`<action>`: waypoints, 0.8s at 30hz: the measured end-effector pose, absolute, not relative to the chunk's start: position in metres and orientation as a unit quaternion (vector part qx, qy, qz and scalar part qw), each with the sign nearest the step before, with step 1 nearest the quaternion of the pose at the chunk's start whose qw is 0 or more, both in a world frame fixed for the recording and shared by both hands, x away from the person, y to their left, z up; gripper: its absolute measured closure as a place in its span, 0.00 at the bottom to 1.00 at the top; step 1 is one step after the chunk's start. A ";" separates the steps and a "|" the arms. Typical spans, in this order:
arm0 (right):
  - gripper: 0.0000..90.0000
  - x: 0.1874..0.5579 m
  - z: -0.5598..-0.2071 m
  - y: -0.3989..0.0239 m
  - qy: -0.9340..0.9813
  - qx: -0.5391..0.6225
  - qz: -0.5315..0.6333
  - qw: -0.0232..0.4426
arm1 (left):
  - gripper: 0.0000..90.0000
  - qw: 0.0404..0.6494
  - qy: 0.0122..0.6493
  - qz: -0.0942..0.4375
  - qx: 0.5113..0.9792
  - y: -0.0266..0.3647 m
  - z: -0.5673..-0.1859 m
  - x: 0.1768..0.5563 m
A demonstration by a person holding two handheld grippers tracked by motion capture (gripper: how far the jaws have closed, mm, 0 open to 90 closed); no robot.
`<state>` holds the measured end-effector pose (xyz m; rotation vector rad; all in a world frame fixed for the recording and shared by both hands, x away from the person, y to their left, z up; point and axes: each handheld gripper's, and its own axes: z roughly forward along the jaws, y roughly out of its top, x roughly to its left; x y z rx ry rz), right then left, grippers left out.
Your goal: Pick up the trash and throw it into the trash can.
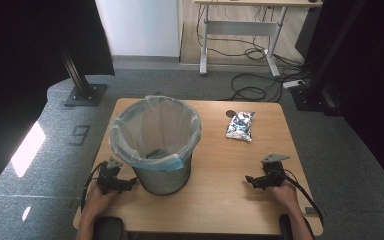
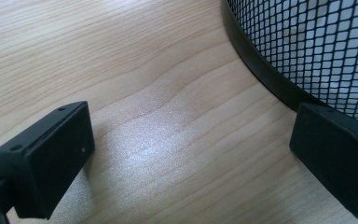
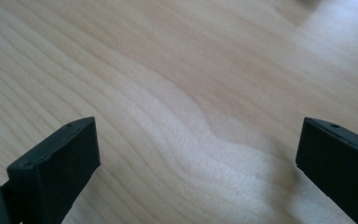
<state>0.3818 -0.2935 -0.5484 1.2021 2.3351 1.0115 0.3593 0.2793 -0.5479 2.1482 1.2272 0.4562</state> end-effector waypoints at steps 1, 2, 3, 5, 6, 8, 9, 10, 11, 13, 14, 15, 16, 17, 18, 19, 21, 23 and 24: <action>0.00 0.382 -0.548 -0.294 0.819 0.421 0.355 0.163 | 0.00 0.308 0.464 0.173 0.812 0.279 -0.548 0.359; 0.00 0.383 -0.545 -0.294 0.815 0.424 0.359 0.164 | 0.00 0.308 0.464 0.173 0.812 0.279 -0.548 0.359; 0.00 0.383 -0.545 -0.294 0.815 0.424 0.359 0.164 | 0.00 0.308 0.464 0.173 0.812 0.279 -0.548 0.359; 0.00 0.385 -0.543 -0.294 0.813 0.426 0.360 0.169 | 0.00 0.308 0.464 0.172 0.812 0.279 -0.548 0.359; 0.00 0.387 -0.540 -0.295 0.812 0.428 0.359 0.171 | 0.00 0.308 0.464 0.173 0.812 0.279 -0.548 0.359; 0.00 0.388 -0.539 -0.295 0.812 0.428 0.359 0.171 | 0.00 0.308 0.464 0.173 0.812 0.279 -0.548 0.359; 0.00 0.389 -0.538 -0.295 0.812 0.428 0.359 0.172 | 0.00 0.308 0.464 0.173 0.812 0.279 -0.548 0.359; 0.00 0.390 -0.535 -0.294 0.812 0.429 0.356 0.173 | 0.00 0.308 0.464 0.173 0.812 0.279 -0.548 0.359; 0.00 0.391 -0.535 -0.294 0.811 0.428 0.358 0.174 | 0.00 0.308 0.464 0.173 0.812 0.279 -0.548 0.359; 0.00 0.393 -0.533 -0.295 0.807 0.430 0.365 0.174 | 0.00 0.308 0.464 0.173 0.812 0.279 -0.548 0.359; 0.00 0.397 -0.531 -0.295 0.806 0.436 0.360 0.175 | 0.00 0.308 0.464 0.173 0.812 0.279 -0.548 0.359; 0.00 0.397 -0.531 -0.295 0.806 0.436 0.360 0.175 | 0.00 0.308 0.464 0.173 0.812 0.279 -0.548 0.359; 0.00 0.400 -0.529 -0.295 0.806 0.437 0.358 0.177 | 0.00 0.308 0.464 0.173 0.812 0.279 -0.548 0.359; 0.00 0.400 -0.529 -0.295 0.806 0.437 0.358 0.177 | 0.00 0.308 0.464 0.173 0.812 0.279 -0.548 0.359; 0.00 0.404 -0.526 -0.294 0.807 0.441 0.351 0.177 | 0.00 0.308 0.464 0.173 0.812 0.279 -0.548 0.359; 0.00 0.406 -0.525 -0.294 0.805 0.443 0.351 0.178 | 0.00 0.308 0.464 0.173 0.812 0.279 -0.548 0.359; 0.00 0.408 -0.523 -0.294 0.806 0.446 0.347 0.178 | 0.00 0.308 0.464 0.172 0.812 0.279 -0.548 0.359; 0.00 0.416 -0.519 -0.293 0.803 0.453 0.344 0.180 | 0.00 0.308 0.464 0.173 0.812 0.279 -0.548 0.359; 0.00 0.416 -0.519 -0.293 0.803 0.453 0.344 0.180 | 0.00 0.308 0.465 0.173 0.812 0.279 -0.548 0.359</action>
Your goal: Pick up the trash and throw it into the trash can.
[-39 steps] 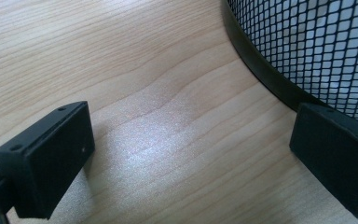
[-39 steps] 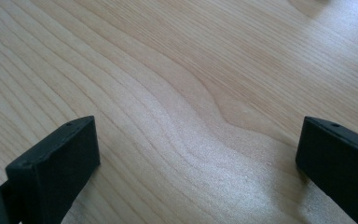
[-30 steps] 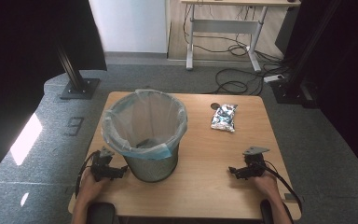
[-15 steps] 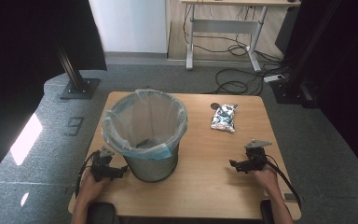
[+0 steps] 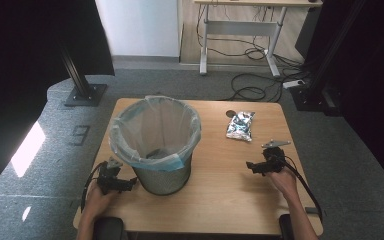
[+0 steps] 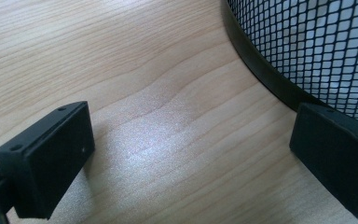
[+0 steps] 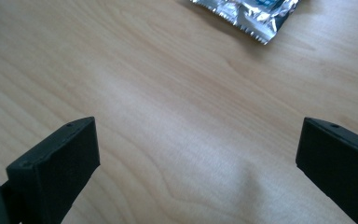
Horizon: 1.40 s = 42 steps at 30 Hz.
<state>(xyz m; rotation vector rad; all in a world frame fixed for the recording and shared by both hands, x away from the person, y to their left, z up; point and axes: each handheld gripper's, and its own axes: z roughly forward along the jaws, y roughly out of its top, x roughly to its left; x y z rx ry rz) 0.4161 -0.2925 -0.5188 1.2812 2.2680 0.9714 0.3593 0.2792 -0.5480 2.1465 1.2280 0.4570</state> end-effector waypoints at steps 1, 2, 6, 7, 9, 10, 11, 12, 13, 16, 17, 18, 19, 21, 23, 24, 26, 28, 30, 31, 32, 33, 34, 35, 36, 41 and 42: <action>0.00 0.421 -0.516 -0.293 0.795 0.462 0.349 0.182 | 0.00 0.308 0.464 0.172 0.813 0.279 -0.548 0.359; 0.00 0.423 -0.515 -0.293 0.794 0.466 0.346 0.181 | 0.00 0.308 0.464 0.172 0.813 0.279 -0.548 0.359; 0.00 0.432 -0.511 -0.293 0.790 0.473 0.344 0.181 | 0.00 0.308 0.464 0.172 0.812 0.279 -0.548 0.359; 0.00 0.439 -0.507 -0.293 0.790 0.478 0.340 0.180 | 0.00 0.308 0.464 0.172 0.812 0.279 -0.548 0.359; 0.00 0.445 -0.503 -0.292 0.792 0.474 0.337 0.184 | 0.00 0.308 0.464 0.172 0.813 0.279 -0.548 0.359; 0.00 0.445 -0.503 -0.292 0.792 0.474 0.337 0.184 | 0.00 0.308 0.464 0.172 0.812 0.279 -0.548 0.359; 0.00 0.449 -0.501 -0.291 0.791 0.478 0.333 0.185 | 0.00 0.307 0.464 0.172 0.813 0.279 -0.548 0.359; 0.00 0.452 -0.500 -0.290 0.790 0.482 0.328 0.191 | 0.00 0.308 0.464 0.172 0.813 0.279 -0.548 0.359; 0.00 0.456 -0.499 -0.288 0.790 0.482 0.326 0.193 | 0.00 0.308 0.464 0.172 0.813 0.279 -0.548 0.359; 0.00 0.466 -0.496 -0.285 0.791 0.483 0.319 0.197 | 0.00 0.308 0.464 0.172 0.812 0.279 -0.548 0.359; 0.00 0.475 -0.493 -0.283 0.792 0.484 0.315 0.200 | 0.00 0.308 0.465 0.172 0.812 0.279 -0.548 0.359; 0.00 0.475 -0.493 -0.283 0.792 0.484 0.315 0.200 | 0.00 0.308 0.465 0.172 0.812 0.279 -0.548 0.359; 0.01 0.482 -0.492 -0.282 0.791 0.486 0.312 0.201 | 0.00 0.308 0.465 0.172 0.812 0.279 -0.548 0.359; 0.01 0.486 -0.491 -0.281 0.792 0.486 0.310 0.201 | 0.00 0.309 0.465 0.172 0.811 0.279 -0.548 0.359; 0.04 0.498 -0.489 -0.280 0.790 0.490 0.303 0.212 | 0.00 0.310 0.466 0.173 0.810 0.279 -0.548 0.359; 0.05 0.502 -0.489 -0.280 0.788 0.493 0.301 0.212 | 0.00 0.307 0.464 0.172 0.813 0.279 -0.548 0.359; 0.05 0.506 -0.489 -0.281 0.787 0.496 0.298 0.213 | 0.00 0.307 0.464 0.172 0.813 0.279 -0.548 0.359; 0.12 0.518 -0.490 -0.280 0.785 0.505 0.287 0.214 | 0.00 0.307 0.464 0.171 0.813 0.279 -0.548 0.360; 0.14 0.525 -0.492 -0.280 0.783 0.510 0.281 0.217 | 0.00 0.307 0.464 0.171 0.813 0.279 -0.548 0.360; 0.14 0.525 -0.492 -0.280 0.783 0.510 0.281 0.217 | 0.00 0.307 0.464 0.171 0.813 0.279 -0.548 0.360; 0.15 0.529 -0.493 -0.279 0.781 0.516 0.275 0.218 | 0.00 0.307 0.464 0.171 0.813 0.279 -0.548 0.360; 0.20 0.534 -0.496 -0.279 0.774 0.524 0.277 0.221 | 0.00 0.307 0.464 0.171 0.813 0.279 -0.548 0.360; 0.20 0.534 -0.496 -0.279 0.774 0.524 0.277 0.221 | 0.00 0.307 0.464 0.171 0.813 0.279 -0.548 0.360; 0.24 0.539 -0.499 -0.280 0.767 0.536 0.280 0.216 | 0.00 0.307 0.464 0.171 0.813 0.279 -0.548 0.360; 0.25 0.541 -0.501 -0.280 0.765 0.541 0.274 0.218 | 0.00 0.307 0.464 0.172 0.813 0.279 -0.548 0.360; 0.32 0.551 -0.509 -0.274 0.770 0.537 0.264 0.221 | 0.00 0.307 0.464 0.172 0.813 0.279 -0.548 0.360; 0.34 0.553 -0.511 -0.272 0.772 0.536 0.263 0.219 | 0.00 0.307 0.464 0.172 0.813 0.279 -0.548 0.360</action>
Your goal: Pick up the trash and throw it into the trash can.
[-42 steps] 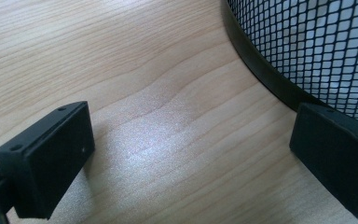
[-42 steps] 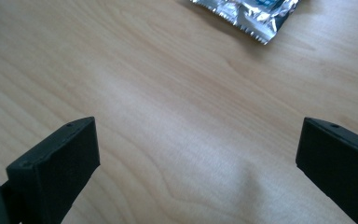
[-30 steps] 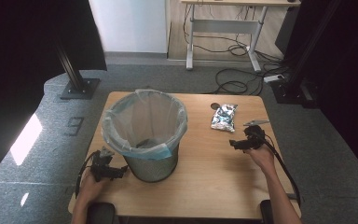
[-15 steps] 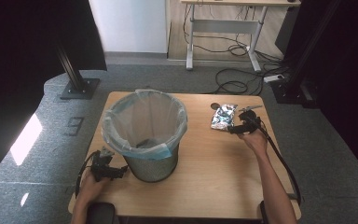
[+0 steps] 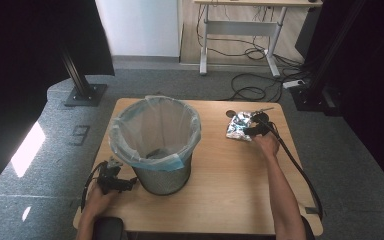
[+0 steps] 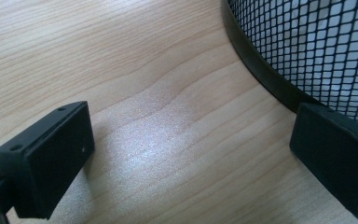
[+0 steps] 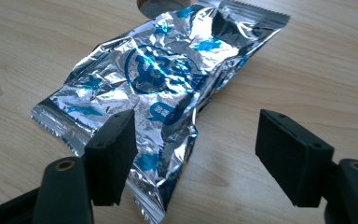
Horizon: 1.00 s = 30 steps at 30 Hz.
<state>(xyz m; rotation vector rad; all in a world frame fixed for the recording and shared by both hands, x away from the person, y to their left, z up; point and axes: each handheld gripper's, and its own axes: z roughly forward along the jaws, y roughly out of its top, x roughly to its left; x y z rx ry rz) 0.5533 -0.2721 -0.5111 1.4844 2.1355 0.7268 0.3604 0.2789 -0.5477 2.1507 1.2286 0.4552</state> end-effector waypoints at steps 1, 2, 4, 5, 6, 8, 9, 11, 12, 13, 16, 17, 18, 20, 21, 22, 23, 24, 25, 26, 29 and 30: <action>0.35 0.554 -0.513 -0.271 0.772 0.536 0.262 0.218 | 0.00 0.307 0.465 0.172 0.813 0.279 -0.548 0.360; 0.37 0.555 -0.515 -0.270 0.772 0.537 0.262 0.217 | 0.00 0.307 0.465 0.172 0.813 0.279 -0.548 0.360; 0.40 0.557 -0.521 -0.270 0.772 0.540 0.257 0.216 | 0.00 0.307 0.464 0.172 0.813 0.279 -0.548 0.360; 0.42 0.558 -0.525 -0.270 0.772 0.544 0.249 0.216 | 0.00 0.307 0.464 0.172 0.813 0.279 -0.548 0.360; 0.43 0.558 -0.528 -0.269 0.771 0.548 0.242 0.214 | 0.00 0.307 0.465 0.172 0.813 0.279 -0.548 0.360; 0.51 0.558 -0.532 -0.269 0.770 0.552 0.244 0.206 | 0.00 0.307 0.464 0.172 0.813 0.279 -0.548 0.360; 0.51 0.558 -0.532 -0.269 0.770 0.552 0.244 0.206 | 0.00 0.307 0.464 0.172 0.813 0.279 -0.548 0.360; 0.66 0.556 -0.532 -0.267 0.772 0.550 0.252 0.196 | 0.00 0.307 0.465 0.172 0.813 0.279 -0.548 0.360; 0.66 0.556 -0.532 -0.267 0.772 0.550 0.252 0.196 | 0.00 0.307 0.464 0.172 0.813 0.279 -0.548 0.360; 0.72 0.556 -0.532 -0.266 0.773 0.548 0.254 0.191 | 0.00 0.307 0.464 0.172 0.813 0.279 -0.548 0.360; 0.88 0.552 -0.531 -0.264 0.773 0.552 0.246 0.190 | 0.00 0.307 0.464 0.172 0.813 0.279 -0.548 0.360; 0.88 0.552 -0.531 -0.264 0.773 0.552 0.246 0.190 | 0.00 0.307 0.464 0.172 0.813 0.279 -0.548 0.360; 0.90 0.551 -0.530 -0.264 0.776 0.551 0.241 0.192 | 0.00 0.307 0.465 0.172 0.813 0.279 -0.548 0.360; 0.93 0.547 -0.530 -0.265 0.779 0.546 0.238 0.197 | 0.00 0.307 0.465 0.172 0.813 0.279 -0.548 0.360; 0.93 0.546 -0.530 -0.267 0.774 0.552 0.245 0.191 | 0.00 0.307 0.465 0.172 0.813 0.279 -0.548 0.360; 0.94 0.545 -0.530 -0.270 0.770 0.556 0.253 0.184 | 0.00 0.307 0.464 0.172 0.813 0.279 -0.548 0.360; 0.94 0.545 -0.530 -0.270 0.770 0.556 0.253 0.184 | 0.00 0.307 0.464 0.172 0.813 0.279 -0.548 0.360; 0.94 0.544 -0.528 -0.274 0.769 0.559 0.255 0.174 | 0.00 0.307 0.464 0.172 0.813 0.279 -0.548 0.360; 0.94 0.544 -0.528 -0.274 0.769 0.559 0.255 0.174 | 0.00 0.307 0.464 0.172 0.813 0.279 -0.548 0.360; 0.95 0.542 -0.523 -0.275 0.778 0.548 0.250 0.178 | 0.00 0.307 0.464 0.172 0.813 0.279 -0.548 0.360; 0.95 0.540 -0.517 -0.275 0.780 0.543 0.258 0.175 | 0.00 0.307 0.465 0.172 0.813 0.279 -0.548 0.360; 0.96 0.537 -0.511 -0.275 0.783 0.534 0.268 0.172 | 0.00 0.307 0.464 0.172 0.813 0.279 -0.548 0.360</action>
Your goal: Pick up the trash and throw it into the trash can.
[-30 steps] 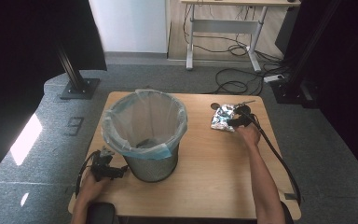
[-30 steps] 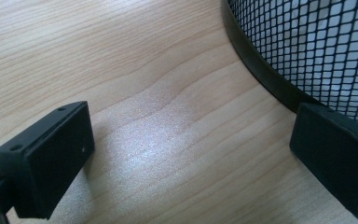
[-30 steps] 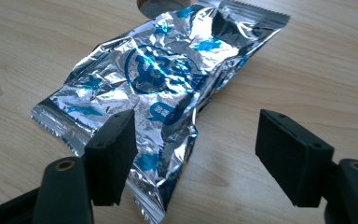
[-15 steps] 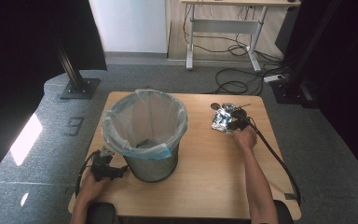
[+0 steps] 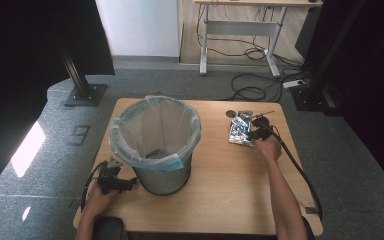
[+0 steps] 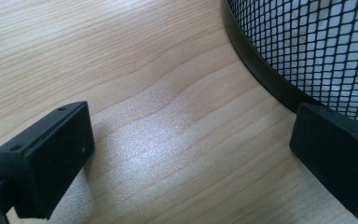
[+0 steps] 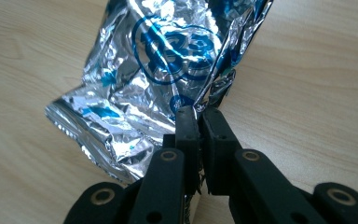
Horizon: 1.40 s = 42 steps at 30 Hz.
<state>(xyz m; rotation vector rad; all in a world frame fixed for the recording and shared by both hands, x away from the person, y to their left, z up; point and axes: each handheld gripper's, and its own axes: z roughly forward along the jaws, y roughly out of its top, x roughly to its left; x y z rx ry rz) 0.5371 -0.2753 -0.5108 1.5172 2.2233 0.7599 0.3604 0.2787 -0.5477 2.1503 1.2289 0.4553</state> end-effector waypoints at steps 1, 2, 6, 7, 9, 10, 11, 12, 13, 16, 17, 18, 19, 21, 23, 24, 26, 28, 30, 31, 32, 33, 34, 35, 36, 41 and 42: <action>0.96 0.537 -0.511 -0.275 0.783 0.534 0.268 0.172 | 0.00 0.307 0.464 0.172 0.813 0.279 -0.548 0.360; 0.96 0.536 -0.508 -0.275 0.784 0.532 0.270 0.171 | 0.00 0.307 0.464 0.172 0.813 0.279 -0.548 0.360; 0.96 0.530 -0.497 -0.277 0.789 0.522 0.279 0.166 | 0.00 0.307 0.464 0.172 0.813 0.279 -0.548 0.360; 0.96 0.529 -0.494 -0.278 0.790 0.520 0.281 0.163 | 0.00 0.307 0.464 0.172 0.813 0.279 -0.548 0.360; 0.96 0.524 -0.484 -0.281 0.791 0.515 0.291 0.154 | 0.00 0.307 0.465 0.172 0.813 0.279 -0.548 0.360; 0.96 0.523 -0.481 -0.282 0.791 0.514 0.295 0.151 | 0.00 0.308 0.466 0.173 0.811 0.278 -0.548 0.360; 0.96 0.521 -0.478 -0.283 0.792 0.513 0.298 0.148 | 0.00 0.308 0.466 0.173 0.811 0.278 -0.548 0.360; 0.96 0.521 -0.478 -0.283 0.792 0.513 0.298 0.148 | 0.00 0.308 0.466 0.173 0.811 0.278 -0.548 0.360; 0.96 0.519 -0.475 -0.283 0.792 0.511 0.300 0.146 | 0.00 0.307 0.466 0.173 0.811 0.278 -0.548 0.360; 0.96 0.512 -0.461 -0.286 0.796 0.501 0.309 0.140 | 0.00 0.308 0.466 0.173 0.811 0.278 -0.548 0.360; 0.96 0.510 -0.458 -0.287 0.798 0.498 0.308 0.140 | 0.00 0.307 0.466 0.173 0.811 0.278 -0.548 0.360; 0.96 0.508 -0.454 -0.287 0.800 0.495 0.308 0.141 | 0.00 0.307 0.466 0.173 0.811 0.278 -0.548 0.360; 0.96 0.507 -0.450 -0.287 0.803 0.491 0.308 0.141 | 0.00 0.307 0.467 0.173 0.811 0.278 -0.548 0.360; 0.96 0.505 -0.446 -0.286 0.804 0.488 0.310 0.141 | 0.00 0.307 0.467 0.173 0.811 0.278 -0.548 0.360; 0.96 0.502 -0.438 -0.285 0.809 0.479 0.311 0.142 | 0.00 0.307 0.467 0.173 0.811 0.278 -0.548 0.360; 0.96 0.498 -0.430 -0.282 0.811 0.472 0.319 0.136 | 0.00 0.307 0.467 0.173 0.811 0.278 -0.548 0.360; 0.96 0.494 -0.422 -0.279 0.814 0.464 0.323 0.134 | 0.00 0.307 0.467 0.173 0.811 0.278 -0.548 0.360; 0.96 0.493 -0.418 -0.277 0.817 0.459 0.320 0.137 | 0.00 0.307 0.467 0.173 0.811 0.278 -0.548 0.360; 0.96 0.489 -0.410 -0.274 0.822 0.451 0.319 0.137 | 0.00 0.307 0.467 0.173 0.811 0.278 -0.548 0.360; 0.96 0.485 -0.400 -0.270 0.826 0.445 0.317 0.140 | 0.00 0.307 0.467 0.173 0.811 0.278 -0.548 0.360; 0.96 0.485 -0.400 -0.270 0.826 0.445 0.317 0.140 | 0.00 0.307 0.467 0.173 0.811 0.278 -0.548 0.360; 0.96 0.484 -0.397 -0.269 0.827 0.442 0.319 0.140 | 0.00 0.307 0.467 0.173 0.811 0.278 -0.548 0.360; 0.96 0.482 -0.387 -0.266 0.829 0.436 0.321 0.140 | 0.00 0.307 0.467 0.173 0.811 0.278 -0.548 0.360; 0.96 0.481 -0.384 -0.265 0.830 0.435 0.320 0.140 | 0.00 0.307 0.467 0.173 0.811 0.278 -0.548 0.360; 0.96 0.480 -0.380 -0.264 0.831 0.432 0.322 0.140 | 0.00 0.307 0.467 0.173 0.811 0.278 -0.548 0.360; 0.96 0.476 -0.360 -0.256 0.833 0.420 0.337 0.130 | 0.00 0.307 0.467 0.173 0.811 0.278 -0.548 0.360; 0.96 0.476 -0.360 -0.256 0.833 0.420 0.337 0.130 | 0.00 0.307 0.467 0.173 0.811 0.278 -0.548 0.360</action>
